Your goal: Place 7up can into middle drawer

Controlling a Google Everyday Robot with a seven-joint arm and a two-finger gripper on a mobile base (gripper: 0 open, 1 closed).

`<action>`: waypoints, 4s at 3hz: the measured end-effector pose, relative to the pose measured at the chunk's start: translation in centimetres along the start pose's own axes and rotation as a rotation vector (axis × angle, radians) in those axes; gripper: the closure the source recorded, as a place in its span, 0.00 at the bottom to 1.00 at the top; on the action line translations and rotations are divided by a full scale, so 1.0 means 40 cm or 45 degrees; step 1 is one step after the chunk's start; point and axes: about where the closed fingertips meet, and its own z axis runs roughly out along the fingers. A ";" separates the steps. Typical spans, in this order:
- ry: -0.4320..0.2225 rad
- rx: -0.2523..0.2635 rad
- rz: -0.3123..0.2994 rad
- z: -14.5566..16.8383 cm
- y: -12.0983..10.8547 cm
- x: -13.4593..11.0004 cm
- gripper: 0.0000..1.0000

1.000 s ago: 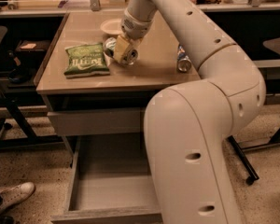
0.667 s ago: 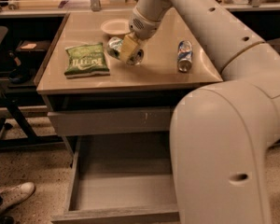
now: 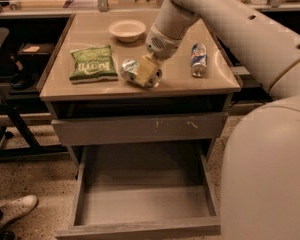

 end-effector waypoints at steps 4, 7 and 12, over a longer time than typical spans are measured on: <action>-0.005 -0.069 0.221 -0.077 0.233 0.196 1.00; 0.079 -0.167 0.300 0.028 0.288 0.291 1.00; -0.001 -0.536 0.769 0.538 0.392 0.581 1.00</action>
Offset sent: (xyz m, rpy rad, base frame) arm -0.0596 -0.0218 0.0298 0.0168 0.0094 -0.0602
